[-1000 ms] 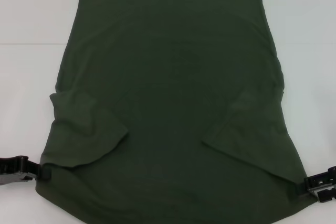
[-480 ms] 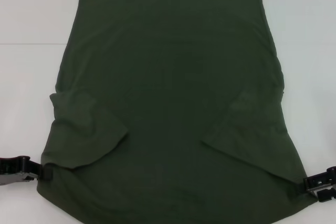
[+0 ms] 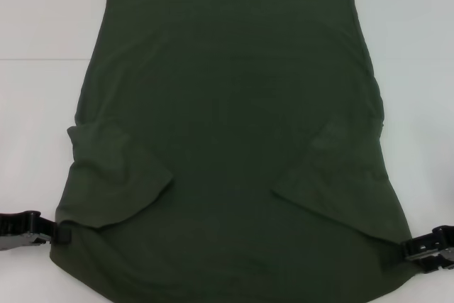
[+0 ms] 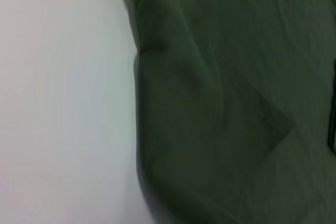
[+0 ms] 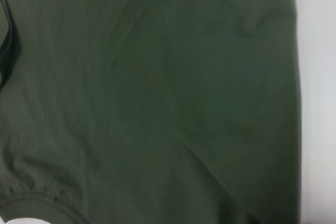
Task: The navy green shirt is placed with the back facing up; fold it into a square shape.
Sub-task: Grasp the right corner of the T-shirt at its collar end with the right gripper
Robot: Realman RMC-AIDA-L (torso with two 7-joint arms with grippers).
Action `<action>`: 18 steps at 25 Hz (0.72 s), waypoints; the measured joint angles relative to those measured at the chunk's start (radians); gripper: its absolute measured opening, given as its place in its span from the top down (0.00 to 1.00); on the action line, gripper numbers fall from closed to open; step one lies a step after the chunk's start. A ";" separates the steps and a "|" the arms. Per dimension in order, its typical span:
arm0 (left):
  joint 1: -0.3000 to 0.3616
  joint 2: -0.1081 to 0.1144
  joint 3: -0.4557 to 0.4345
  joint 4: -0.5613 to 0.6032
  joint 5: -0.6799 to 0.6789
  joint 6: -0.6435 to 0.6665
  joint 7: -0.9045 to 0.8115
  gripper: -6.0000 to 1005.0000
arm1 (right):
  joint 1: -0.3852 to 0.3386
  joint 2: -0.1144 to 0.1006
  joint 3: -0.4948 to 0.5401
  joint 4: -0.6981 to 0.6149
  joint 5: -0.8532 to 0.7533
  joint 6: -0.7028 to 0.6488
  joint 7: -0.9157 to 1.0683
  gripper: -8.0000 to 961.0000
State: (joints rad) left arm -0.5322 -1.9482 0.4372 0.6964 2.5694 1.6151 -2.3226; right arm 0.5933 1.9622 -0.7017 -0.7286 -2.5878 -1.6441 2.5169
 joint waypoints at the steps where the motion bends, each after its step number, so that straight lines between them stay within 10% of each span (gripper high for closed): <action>1: 0.000 0.000 0.000 0.000 0.000 0.000 0.001 0.96 | 0.006 0.006 0.000 0.000 0.000 0.000 -0.002 0.13; 18: -0.005 -0.003 0.000 0.000 0.000 -0.012 0.005 0.96 | 0.072 0.056 -0.029 0.001 0.000 0.028 -0.005 0.14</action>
State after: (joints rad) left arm -0.5374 -1.9512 0.4372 0.6964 2.5694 1.6036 -2.3178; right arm 0.6650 2.0187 -0.7303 -0.7276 -2.5878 -1.6162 2.5121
